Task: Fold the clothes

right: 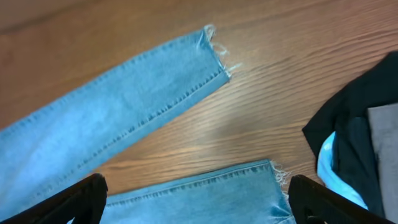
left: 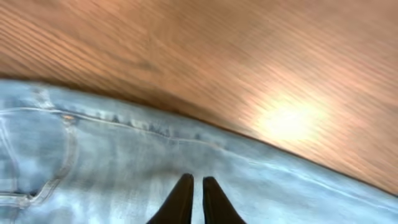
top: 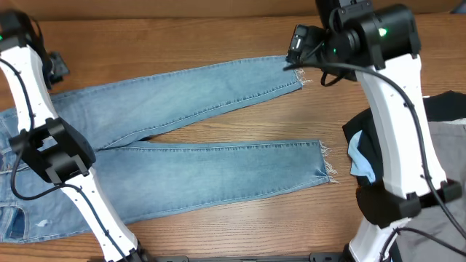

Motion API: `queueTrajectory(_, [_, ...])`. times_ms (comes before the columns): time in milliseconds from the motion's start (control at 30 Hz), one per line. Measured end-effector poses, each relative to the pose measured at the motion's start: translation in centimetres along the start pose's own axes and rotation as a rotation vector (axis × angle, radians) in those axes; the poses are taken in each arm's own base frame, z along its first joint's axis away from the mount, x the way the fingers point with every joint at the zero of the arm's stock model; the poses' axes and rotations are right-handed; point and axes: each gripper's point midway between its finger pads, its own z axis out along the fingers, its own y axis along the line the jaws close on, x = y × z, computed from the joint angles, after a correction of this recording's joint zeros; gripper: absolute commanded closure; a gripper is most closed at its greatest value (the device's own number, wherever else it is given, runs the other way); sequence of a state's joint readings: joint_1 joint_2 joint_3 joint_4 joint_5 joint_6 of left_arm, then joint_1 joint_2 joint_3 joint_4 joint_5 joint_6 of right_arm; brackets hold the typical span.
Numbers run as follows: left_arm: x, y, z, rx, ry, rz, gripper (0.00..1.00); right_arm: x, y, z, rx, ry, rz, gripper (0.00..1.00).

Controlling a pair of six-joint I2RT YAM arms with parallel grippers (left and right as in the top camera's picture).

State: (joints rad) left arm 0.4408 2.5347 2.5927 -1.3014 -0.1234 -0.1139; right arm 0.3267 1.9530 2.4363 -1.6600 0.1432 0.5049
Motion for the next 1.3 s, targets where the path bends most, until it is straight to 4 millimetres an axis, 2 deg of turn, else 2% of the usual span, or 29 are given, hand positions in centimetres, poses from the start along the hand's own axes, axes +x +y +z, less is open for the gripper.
queueTrajectory(100, [-0.6,-1.7,-4.2,0.049,-0.044,0.037,0.8,-0.4,0.1,2.0,-0.004,0.037,-0.015,0.02])
queueTrajectory(200, [-0.2,-3.4,-8.3,0.101,-0.068,0.08,0.76,-1.5,-0.1,4.6,-0.006,0.049,-0.016,0.06])
queueTrajectory(267, [0.4,-4.5,-11.3,0.132,-0.086,0.109,0.71,-2.7,-0.5,6.6,-0.002,0.047,-0.006,0.18])
queueTrajectory(367, [1.8,-5.8,-16.1,0.173,-0.115,0.148,0.64,-4.5,-1.4,10.0,0.005,0.041,0.017,0.28])
queueTrajectory(433, [3.0,-6.7,-18.9,0.194,-0.129,0.175,0.58,-5.3,-2.0,12.5,0.006,0.051,0.027,0.41])
queueTrajectory(467, [3.6,-7.0,-20.1,0.202,-0.132,0.187,0.55,-5.5,-2.1,13.8,0.003,0.06,0.024,0.46])
queueTrajectory(567, [5.5,-8.4,-24.1,0.234,-0.166,0.236,0.5,-5.8,-2.0,17.8,-0.02,0.088,0.002,0.75])
queueTrajectory(633, [6.2,-9.3,-26.3,0.258,-0.206,0.266,0.46,-5.5,-1.4,20.4,-0.047,0.113,-0.03,0.83])
queueTrajectory(700, [7.0,-10.3,-28.4,0.284,-0.245,0.295,0.43,-4.9,-0.8,22.9,-0.07,0.139,-0.058,0.85])
queueTrajectory(833, [8.5,-11.6,-32.0,0.329,-0.31,0.34,0.25,-3.2,-0.5,27.4,-0.08,0.201,-0.087,0.91])
queueTrajectory(900, [9.2,-11.7,-33.6,0.347,-0.34,0.346,0.22,-2.2,-0.6,29.6,-0.079,0.234,-0.093,0.96])
queueTrajectory(1000, [10.0,-11.7,-35.8,0.375,-0.383,0.353,0.21,-0.1,-1.1,32.9,-0.071,0.299,-0.106,0.96])
queueTrajectory(1200, [11.5,-11.5,-39.0,0.45,-0.433,0.361,0.19,-1.0,-0.3,34.1,-0.121,0.257,-0.122,0.95])
queueTrajectory(1300, [12.0,-11.9,-39.6,0.492,-0.433,0.37,0.19,-3.1,0.4,35.2,-0.143,0.163,-0.128,0.94])
